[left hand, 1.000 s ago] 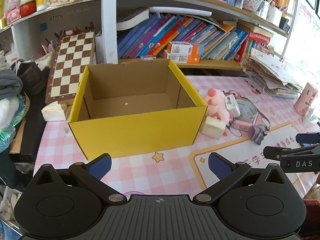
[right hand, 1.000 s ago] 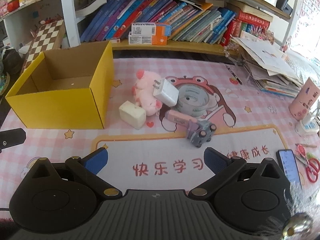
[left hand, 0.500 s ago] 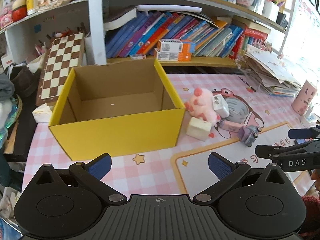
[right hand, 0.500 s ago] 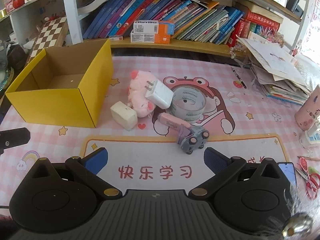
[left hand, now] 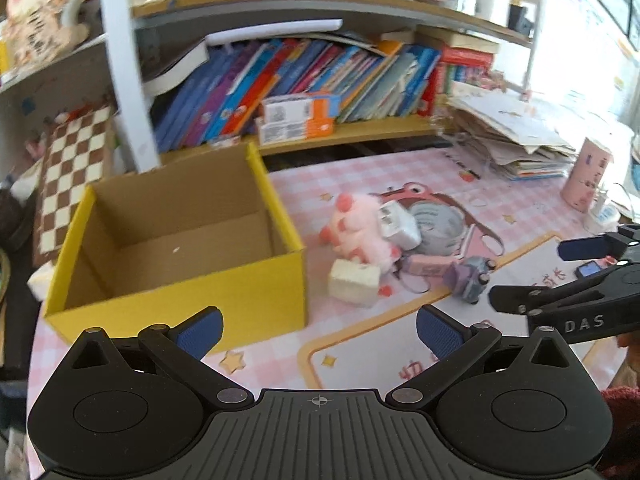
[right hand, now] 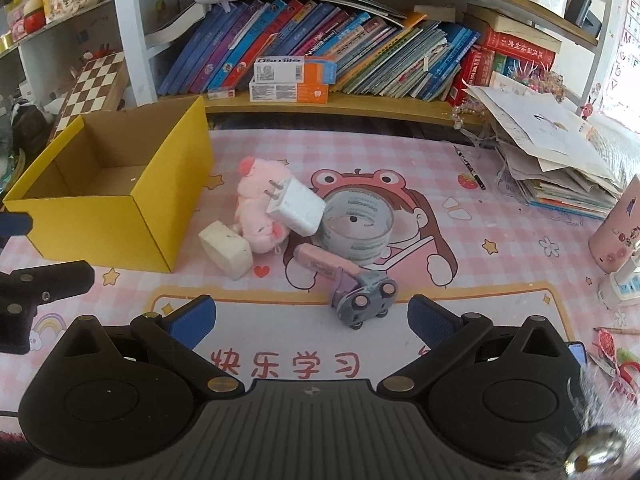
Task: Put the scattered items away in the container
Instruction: 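Move left tool to white block while right tool reaches toward toy truck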
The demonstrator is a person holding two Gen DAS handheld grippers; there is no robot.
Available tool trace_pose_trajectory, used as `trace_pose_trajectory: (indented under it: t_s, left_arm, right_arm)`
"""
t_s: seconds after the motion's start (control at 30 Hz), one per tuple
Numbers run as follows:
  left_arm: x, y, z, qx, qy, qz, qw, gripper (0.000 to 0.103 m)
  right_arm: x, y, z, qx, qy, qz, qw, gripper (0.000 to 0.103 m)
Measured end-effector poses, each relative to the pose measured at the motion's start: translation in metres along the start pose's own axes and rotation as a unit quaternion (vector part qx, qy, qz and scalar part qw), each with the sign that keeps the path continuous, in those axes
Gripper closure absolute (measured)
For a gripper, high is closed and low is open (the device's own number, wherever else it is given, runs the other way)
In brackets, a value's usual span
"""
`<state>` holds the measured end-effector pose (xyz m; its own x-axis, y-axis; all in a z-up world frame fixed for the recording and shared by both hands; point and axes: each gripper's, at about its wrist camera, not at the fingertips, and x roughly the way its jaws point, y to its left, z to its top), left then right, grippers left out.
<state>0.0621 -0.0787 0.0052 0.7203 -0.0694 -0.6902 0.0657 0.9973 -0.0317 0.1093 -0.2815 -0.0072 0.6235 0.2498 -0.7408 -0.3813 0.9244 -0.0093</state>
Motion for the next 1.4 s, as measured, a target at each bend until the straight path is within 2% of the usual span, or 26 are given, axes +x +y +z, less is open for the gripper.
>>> trace_pose_trajectory:
  t_s: [0.2, 0.33, 0.5, 0.6, 0.7, 0.87, 1.2, 1.33, 1.4]
  left_arm:
    - [0.007, 0.002, 0.004, -0.022, -0.010, -0.072, 0.9971, 0.000]
    - [0.012, 0.003, 0.008, -0.046, -0.019, -0.123, 0.9912, 0.000]
    - [0.018, -0.004, 0.020, -0.035, -0.032, -0.094, 0.9944, 0.000]
    - [0.025, -0.010, 0.026, -0.012, -0.028, -0.082, 0.9962, 0.000]
    - [0.033, -0.015, 0.027, 0.002, -0.005, -0.074, 0.9972, 0.000]
    - [0.050, -0.018, 0.030, 0.008, 0.029, -0.044, 0.9986, 0.000]
    - [0.074, -0.039, 0.036, 0.079, 0.033, -0.032, 0.9958, 0.000]
    - [0.086, -0.042, 0.037, 0.085, 0.040, -0.025, 0.9952, 0.001]
    - [0.091, -0.044, 0.037, 0.088, 0.047, -0.029, 0.9946, 0.006]
  right_arm:
    - [-0.002, -0.007, 0.000, -0.001, -0.019, 0.007, 1.000, 0.000]
    - [-0.001, -0.013, 0.002, 0.000, -0.038, 0.018, 0.999, 0.000]
    - [0.002, -0.025, 0.005, 0.010, -0.077, 0.027, 0.997, 0.000]
    - [0.008, -0.031, 0.008, 0.023, -0.080, 0.036, 0.996, 0.000]
    - [0.015, -0.034, 0.009, 0.026, -0.066, 0.034, 0.997, 0.000]
    - [0.034, -0.040, 0.009, 0.032, -0.019, 0.028, 0.999, 0.000]
    - [0.052, -0.064, 0.005, 0.079, -0.014, 0.006, 0.997, 0.000]
    - [0.061, -0.067, 0.003, 0.084, 0.007, 0.017, 0.996, 0.002]
    - [0.065, -0.066, 0.003, 0.082, 0.015, 0.025, 0.996, 0.003]
